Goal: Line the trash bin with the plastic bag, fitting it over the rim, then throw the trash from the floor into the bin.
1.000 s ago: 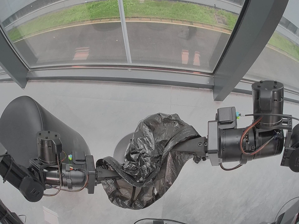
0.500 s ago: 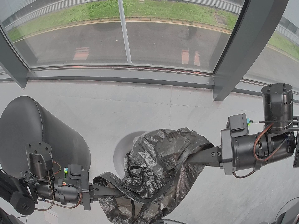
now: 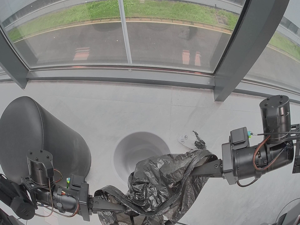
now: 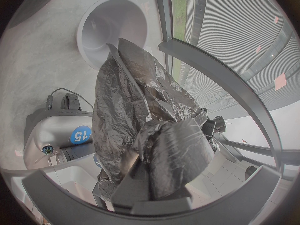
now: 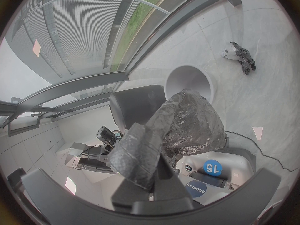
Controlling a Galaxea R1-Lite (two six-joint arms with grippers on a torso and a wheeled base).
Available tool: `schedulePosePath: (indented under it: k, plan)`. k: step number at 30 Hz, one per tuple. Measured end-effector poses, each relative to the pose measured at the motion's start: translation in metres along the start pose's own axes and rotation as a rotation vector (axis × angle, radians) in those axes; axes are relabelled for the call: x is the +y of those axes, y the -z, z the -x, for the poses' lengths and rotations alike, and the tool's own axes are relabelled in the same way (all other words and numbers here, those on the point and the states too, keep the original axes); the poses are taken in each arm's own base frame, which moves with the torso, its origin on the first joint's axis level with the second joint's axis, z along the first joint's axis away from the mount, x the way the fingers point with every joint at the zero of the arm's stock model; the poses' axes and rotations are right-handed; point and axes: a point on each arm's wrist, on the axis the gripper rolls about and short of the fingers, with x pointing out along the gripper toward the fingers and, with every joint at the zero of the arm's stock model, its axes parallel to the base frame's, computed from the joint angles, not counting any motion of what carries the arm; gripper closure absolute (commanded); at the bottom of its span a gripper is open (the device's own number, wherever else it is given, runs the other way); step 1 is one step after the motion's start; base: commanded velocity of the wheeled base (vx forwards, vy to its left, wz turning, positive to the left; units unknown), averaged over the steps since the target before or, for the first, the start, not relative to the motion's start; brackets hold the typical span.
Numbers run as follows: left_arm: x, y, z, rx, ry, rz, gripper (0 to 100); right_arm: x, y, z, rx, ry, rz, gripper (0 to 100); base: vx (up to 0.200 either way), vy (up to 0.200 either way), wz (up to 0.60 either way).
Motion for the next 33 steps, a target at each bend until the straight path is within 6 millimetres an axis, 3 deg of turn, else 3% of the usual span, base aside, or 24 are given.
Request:
schedulePosePath:
  k: [19, 33]
  plan:
    - [0.005, -0.052, -0.020, 0.054, 0.027, 0.040, 100, -0.019, -0.039, -0.051, -0.056, 0.002, -0.013, 100, 0.000, 0.000, 0.00]
    - [0.004, -0.105, 0.014, -0.154, 0.064, -0.058, 100, -0.031, -0.063, -0.087, -0.062, 0.030, 0.115, 100, 0.000, 0.000, 0.00]
